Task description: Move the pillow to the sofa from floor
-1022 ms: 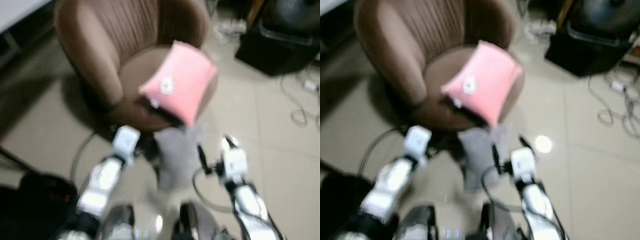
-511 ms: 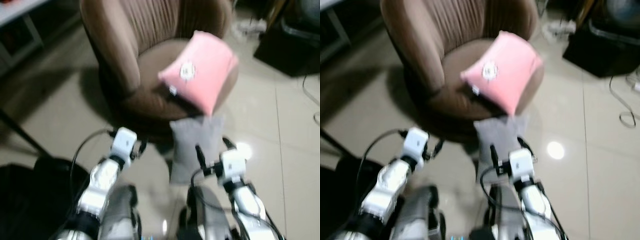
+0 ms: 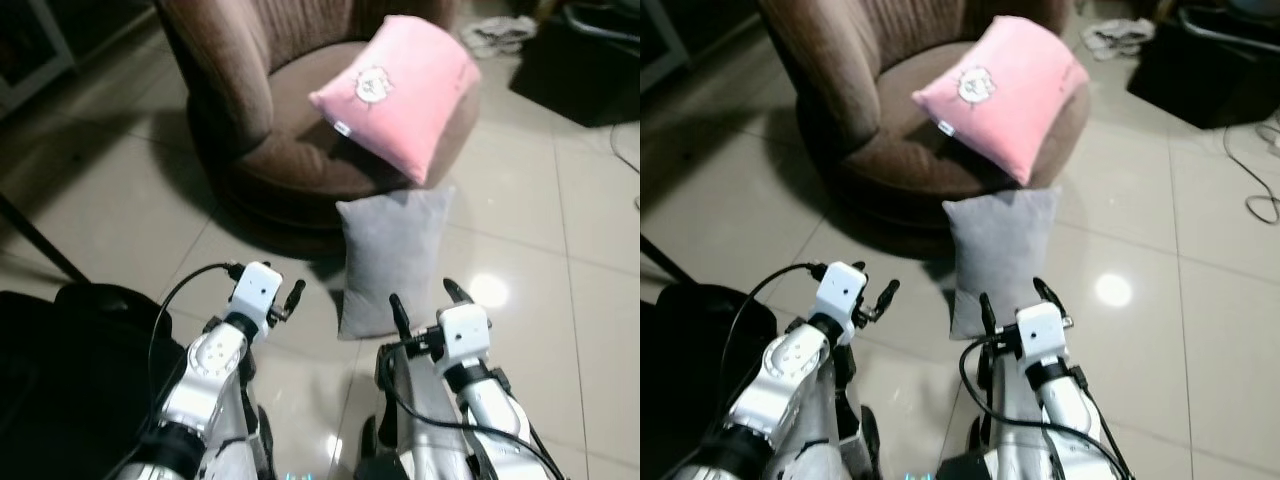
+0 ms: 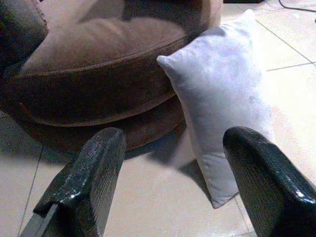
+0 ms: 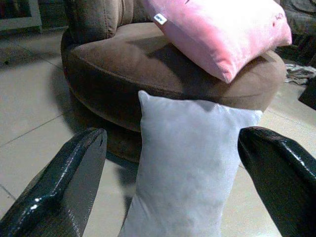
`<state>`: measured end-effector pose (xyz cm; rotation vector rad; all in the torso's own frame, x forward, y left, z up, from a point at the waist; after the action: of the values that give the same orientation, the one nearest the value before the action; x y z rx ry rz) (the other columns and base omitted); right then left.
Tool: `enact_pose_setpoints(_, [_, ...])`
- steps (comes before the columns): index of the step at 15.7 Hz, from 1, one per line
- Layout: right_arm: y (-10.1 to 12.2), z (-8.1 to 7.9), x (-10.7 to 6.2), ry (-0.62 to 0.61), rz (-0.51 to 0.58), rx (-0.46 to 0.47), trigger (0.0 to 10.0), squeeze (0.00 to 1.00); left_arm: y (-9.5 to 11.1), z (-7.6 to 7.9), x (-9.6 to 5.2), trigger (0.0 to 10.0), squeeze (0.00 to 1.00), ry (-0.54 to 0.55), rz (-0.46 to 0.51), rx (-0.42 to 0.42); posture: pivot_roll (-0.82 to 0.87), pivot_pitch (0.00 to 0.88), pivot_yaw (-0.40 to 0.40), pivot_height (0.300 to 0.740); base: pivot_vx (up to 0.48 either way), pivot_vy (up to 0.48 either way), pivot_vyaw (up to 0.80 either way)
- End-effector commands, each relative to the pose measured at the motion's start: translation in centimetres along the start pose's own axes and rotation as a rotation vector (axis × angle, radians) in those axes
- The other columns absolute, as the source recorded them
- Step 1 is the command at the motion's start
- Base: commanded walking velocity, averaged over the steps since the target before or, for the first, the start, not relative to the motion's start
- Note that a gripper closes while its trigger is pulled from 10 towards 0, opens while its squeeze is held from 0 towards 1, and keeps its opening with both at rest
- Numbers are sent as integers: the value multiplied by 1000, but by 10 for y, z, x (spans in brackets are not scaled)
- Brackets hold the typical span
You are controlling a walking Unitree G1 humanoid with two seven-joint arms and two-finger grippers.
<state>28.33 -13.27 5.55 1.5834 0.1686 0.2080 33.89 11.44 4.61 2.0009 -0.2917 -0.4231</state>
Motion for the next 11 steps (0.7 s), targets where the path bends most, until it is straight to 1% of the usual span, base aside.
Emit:
enact_pose_setpoints(1, [-1,4,-3,-13,-9,-7,10000,0,0,3,0,10000,0,-9,-5,6,1,196,-31,522,0,0,0])
enact_pose_setpoints(6, [-3,4,-3,-2,-21,-11,10000,0,-2,3,0,10000,0,-9,-12,0,2,201,-35,522,0,0,0])
enact_pose_setpoints(7, [-3,3,-3,3,-23,-13,10000,0,-2,3,0,10000,0,-10,-13,0,2,201,-35,522,240,0,0])
enact_pose_setpoints(9, [-3,2,-1,16,-27,-11,10000,0,-1,5,1,10000,0,-16,-16,26,5,201,-39,522,458,0,0])
enact_pose_setpoints(11, [-3,1,-1,22,-28,-11,10000,0,-1,6,1,10000,0,-16,-15,14,6,202,-40,522,456,0,0])
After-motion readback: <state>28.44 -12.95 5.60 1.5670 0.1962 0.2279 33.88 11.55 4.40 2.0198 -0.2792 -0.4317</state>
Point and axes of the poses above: a point about 5 cm out from each wrist's last joint towards the gripper, its own x axis pointing out of the wrist towards the gripper, its own y axis along the axis of the wrist's last joint, z = x × y, the point moved 5 cm from there along x, pointing out of the wrist towards the gripper, and after that the axes turned 11 degrees about x, right-handed, at the moved point
